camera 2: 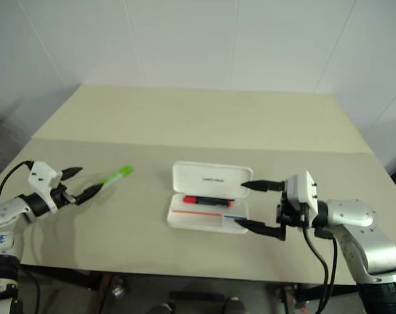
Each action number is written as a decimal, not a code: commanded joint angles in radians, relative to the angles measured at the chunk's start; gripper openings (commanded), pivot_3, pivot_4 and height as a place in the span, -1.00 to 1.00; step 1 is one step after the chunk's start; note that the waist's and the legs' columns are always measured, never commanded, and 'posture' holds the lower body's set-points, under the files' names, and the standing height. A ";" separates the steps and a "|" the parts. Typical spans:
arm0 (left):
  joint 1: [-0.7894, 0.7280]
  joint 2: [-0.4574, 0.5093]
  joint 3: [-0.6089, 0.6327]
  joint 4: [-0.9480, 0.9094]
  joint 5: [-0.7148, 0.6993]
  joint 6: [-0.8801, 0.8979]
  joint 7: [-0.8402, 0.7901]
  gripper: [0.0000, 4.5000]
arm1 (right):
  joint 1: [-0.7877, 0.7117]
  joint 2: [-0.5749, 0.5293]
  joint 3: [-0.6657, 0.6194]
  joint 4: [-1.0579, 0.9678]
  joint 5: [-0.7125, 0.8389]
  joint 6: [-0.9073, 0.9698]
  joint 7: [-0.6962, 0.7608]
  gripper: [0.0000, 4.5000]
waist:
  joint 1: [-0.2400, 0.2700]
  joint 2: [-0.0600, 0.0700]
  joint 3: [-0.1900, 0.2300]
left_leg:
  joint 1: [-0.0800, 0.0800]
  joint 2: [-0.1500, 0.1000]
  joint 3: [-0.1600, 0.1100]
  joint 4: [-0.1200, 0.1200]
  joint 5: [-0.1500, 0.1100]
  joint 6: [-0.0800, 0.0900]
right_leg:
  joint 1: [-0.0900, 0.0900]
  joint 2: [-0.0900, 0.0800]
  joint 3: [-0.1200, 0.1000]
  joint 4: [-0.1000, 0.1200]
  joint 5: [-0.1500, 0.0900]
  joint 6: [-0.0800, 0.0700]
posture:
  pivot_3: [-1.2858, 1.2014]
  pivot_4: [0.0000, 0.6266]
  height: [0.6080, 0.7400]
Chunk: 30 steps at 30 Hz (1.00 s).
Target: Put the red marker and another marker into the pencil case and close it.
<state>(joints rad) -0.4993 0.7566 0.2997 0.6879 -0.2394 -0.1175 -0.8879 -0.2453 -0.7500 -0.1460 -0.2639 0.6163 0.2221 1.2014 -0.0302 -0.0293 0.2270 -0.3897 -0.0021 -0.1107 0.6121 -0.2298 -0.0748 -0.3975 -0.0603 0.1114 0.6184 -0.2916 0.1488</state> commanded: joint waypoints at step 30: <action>-0.301 -0.060 -0.107 0.527 0.107 -0.056 -0.128 0.59 | 0.058 -0.066 -0.126 -0.112 0.031 0.033 -0.064 1.00 | 0.003 0.000 0.000 | 0.000 0.000 0.000 0.000 0.000 0.000 | 0.000 0.000 -0.001 0.002 0.000 0.001 | 0.03 -0.52 1.00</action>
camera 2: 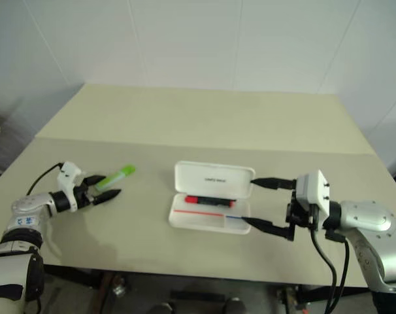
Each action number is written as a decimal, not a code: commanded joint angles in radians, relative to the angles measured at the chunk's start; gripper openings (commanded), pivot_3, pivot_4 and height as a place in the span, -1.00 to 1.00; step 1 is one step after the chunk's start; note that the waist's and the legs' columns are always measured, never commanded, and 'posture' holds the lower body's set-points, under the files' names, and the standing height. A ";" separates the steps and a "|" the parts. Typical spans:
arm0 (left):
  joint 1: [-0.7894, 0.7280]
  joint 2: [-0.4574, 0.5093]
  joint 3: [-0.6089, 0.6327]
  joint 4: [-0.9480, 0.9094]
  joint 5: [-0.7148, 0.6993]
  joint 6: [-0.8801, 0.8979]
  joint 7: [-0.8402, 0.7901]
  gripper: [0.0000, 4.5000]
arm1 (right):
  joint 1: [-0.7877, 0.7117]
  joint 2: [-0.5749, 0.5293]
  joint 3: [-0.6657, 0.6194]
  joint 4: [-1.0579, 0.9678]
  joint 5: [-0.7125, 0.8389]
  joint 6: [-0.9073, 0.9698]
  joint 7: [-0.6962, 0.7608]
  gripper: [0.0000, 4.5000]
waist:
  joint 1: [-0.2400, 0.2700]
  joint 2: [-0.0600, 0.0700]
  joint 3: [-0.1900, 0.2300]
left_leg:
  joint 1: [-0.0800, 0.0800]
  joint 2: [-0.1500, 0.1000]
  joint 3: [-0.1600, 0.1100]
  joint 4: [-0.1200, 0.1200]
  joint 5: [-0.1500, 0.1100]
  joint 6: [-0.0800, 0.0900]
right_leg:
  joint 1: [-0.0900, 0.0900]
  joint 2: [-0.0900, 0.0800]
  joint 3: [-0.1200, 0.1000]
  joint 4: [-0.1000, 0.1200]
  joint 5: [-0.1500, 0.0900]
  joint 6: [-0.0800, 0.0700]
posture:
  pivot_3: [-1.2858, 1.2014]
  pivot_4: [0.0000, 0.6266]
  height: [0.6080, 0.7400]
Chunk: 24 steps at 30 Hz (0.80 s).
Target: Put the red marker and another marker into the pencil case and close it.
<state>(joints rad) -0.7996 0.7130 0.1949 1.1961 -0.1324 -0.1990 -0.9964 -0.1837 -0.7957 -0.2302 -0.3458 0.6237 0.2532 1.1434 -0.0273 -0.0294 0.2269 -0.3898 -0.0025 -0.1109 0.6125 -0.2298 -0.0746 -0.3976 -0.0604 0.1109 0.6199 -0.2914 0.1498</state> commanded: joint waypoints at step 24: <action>0.229 -0.086 0.025 -0.476 -0.146 0.102 -0.175 -0.50 | -0.070 0.008 0.009 0.055 -0.014 -0.029 0.018 1.00 | -0.004 0.000 0.000 | 0.000 -0.001 0.000 0.000 0.000 0.000 | 0.000 -0.001 0.000 0.000 0.000 0.001 | 0.03 -0.52 1.00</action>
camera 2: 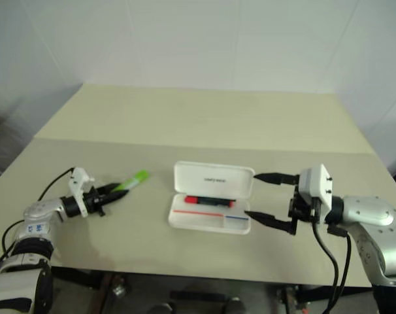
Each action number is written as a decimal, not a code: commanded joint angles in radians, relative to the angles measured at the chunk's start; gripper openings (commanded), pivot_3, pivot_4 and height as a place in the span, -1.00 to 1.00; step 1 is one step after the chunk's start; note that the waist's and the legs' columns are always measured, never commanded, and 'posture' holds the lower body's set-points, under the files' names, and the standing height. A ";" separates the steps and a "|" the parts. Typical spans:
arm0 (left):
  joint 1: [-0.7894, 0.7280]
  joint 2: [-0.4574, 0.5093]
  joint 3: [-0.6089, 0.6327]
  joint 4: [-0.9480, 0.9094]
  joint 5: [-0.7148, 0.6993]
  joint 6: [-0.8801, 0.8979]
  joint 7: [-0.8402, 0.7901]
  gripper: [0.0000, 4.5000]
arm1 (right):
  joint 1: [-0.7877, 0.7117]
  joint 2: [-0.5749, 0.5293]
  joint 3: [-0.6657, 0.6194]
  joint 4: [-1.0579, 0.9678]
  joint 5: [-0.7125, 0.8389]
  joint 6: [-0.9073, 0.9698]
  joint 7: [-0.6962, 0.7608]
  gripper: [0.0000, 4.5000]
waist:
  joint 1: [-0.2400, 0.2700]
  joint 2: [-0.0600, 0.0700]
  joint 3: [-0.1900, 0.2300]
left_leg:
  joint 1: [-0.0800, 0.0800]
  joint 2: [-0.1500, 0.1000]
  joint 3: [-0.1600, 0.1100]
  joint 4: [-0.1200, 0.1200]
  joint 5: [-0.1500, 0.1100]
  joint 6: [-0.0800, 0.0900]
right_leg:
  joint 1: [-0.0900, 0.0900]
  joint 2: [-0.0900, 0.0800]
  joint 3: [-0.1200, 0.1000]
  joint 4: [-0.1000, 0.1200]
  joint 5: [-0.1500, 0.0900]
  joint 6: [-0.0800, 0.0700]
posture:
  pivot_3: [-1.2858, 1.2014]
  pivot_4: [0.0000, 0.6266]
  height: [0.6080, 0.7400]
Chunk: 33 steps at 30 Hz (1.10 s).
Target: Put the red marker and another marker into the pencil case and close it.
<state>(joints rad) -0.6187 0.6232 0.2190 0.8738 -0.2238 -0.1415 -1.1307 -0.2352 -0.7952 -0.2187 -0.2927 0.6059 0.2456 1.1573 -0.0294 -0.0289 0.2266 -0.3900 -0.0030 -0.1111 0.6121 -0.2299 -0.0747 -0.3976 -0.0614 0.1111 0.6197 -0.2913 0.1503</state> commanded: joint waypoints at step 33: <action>-0.022 -0.051 -0.352 -0.573 -0.034 0.146 -0.225 -0.50 | 0.123 0.034 -0.046 -0.020 -0.012 -0.078 -0.023 1.00 | -0.002 0.000 0.000 | -0.001 0.000 0.000 -0.001 -0.001 0.000 | 0.000 0.001 0.000 -0.002 -0.001 -0.001 | 0.03 -0.52 1.00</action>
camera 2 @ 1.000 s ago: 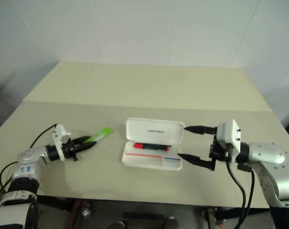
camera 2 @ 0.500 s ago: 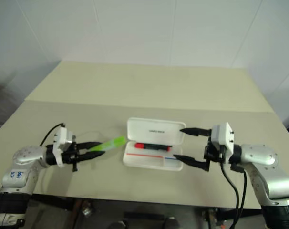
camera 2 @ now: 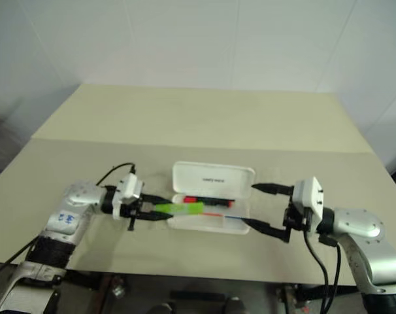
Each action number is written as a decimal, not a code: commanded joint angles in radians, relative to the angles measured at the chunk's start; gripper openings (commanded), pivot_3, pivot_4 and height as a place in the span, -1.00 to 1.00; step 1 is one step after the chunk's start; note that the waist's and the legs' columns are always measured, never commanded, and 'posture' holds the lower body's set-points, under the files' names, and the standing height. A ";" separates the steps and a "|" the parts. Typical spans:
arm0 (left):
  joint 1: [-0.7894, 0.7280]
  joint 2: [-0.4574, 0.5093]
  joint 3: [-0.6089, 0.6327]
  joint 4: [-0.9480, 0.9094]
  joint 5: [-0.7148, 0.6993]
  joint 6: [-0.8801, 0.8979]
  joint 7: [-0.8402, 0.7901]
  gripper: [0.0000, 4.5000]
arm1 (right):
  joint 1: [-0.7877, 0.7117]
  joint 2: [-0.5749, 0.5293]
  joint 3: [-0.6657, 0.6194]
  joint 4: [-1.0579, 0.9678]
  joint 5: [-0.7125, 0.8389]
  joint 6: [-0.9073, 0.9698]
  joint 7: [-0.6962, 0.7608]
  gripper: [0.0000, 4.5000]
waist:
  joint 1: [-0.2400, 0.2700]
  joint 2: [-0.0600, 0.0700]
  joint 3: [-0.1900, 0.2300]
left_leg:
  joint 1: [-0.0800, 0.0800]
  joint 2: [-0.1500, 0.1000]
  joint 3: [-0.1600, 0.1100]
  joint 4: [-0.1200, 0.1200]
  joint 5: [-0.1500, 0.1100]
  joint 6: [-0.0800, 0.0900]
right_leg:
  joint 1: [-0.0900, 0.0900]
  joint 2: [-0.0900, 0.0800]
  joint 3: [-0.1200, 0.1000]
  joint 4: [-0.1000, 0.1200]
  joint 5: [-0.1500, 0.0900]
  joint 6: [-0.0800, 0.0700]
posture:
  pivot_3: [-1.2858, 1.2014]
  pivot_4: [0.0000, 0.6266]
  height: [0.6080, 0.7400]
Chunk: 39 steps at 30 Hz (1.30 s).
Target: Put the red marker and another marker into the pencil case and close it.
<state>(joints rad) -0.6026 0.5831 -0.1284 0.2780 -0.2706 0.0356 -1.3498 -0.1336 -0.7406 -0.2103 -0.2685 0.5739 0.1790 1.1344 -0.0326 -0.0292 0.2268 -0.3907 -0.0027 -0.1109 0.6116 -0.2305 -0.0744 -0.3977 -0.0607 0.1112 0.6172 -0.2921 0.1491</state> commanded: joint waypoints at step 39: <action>-0.144 -0.137 -0.092 0.019 0.074 0.053 0.014 0.80 | 0.121 0.015 -0.075 -0.122 0.005 -0.025 -0.105 1.00 | 0.004 0.000 0.000 | 0.000 -0.001 0.000 0.001 0.000 0.000 | 0.001 0.000 0.000 0.000 0.000 0.001 | 0.03 -0.52 1.00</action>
<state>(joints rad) -0.7178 0.4478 -0.2420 0.3377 -0.1707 0.0873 -1.3401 0.0002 -0.7314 -0.2798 -0.3837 0.5712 0.1739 1.0351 -0.0282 -0.0295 0.2269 -0.3910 -0.0032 -0.1110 0.6131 -0.2306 -0.0742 -0.3971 -0.0607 0.1115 0.6173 -0.2919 0.1503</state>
